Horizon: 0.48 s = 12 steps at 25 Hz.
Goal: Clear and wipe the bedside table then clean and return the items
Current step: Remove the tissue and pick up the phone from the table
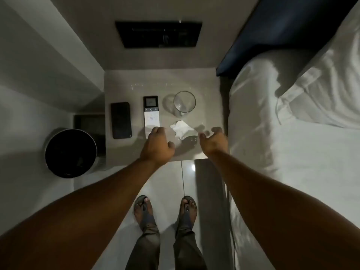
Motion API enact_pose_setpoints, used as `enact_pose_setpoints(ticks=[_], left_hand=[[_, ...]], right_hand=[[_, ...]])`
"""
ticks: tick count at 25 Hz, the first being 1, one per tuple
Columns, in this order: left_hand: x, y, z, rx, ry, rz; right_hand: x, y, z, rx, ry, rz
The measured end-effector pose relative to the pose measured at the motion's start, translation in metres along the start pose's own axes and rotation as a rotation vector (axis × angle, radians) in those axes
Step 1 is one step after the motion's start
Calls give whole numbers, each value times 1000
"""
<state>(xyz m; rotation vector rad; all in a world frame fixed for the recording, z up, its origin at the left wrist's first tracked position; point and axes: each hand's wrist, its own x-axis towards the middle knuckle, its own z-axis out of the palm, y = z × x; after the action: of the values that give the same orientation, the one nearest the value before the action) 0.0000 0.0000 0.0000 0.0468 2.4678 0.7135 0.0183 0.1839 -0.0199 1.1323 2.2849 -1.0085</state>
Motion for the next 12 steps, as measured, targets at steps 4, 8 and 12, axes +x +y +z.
enact_pose_setpoints(ticks=[4, 8, 12], left_hand=[[59, 9, 30, -34, 84, -42], [82, 12, 59, -28, 89, -77], [69, -6, 50, -263, 155, -106]], right_hand=[[34, 2, 32, 127, 33, 46], [47, -2, 54, 173, 21, -18], [33, -16, 66, 293, -17, -65]])
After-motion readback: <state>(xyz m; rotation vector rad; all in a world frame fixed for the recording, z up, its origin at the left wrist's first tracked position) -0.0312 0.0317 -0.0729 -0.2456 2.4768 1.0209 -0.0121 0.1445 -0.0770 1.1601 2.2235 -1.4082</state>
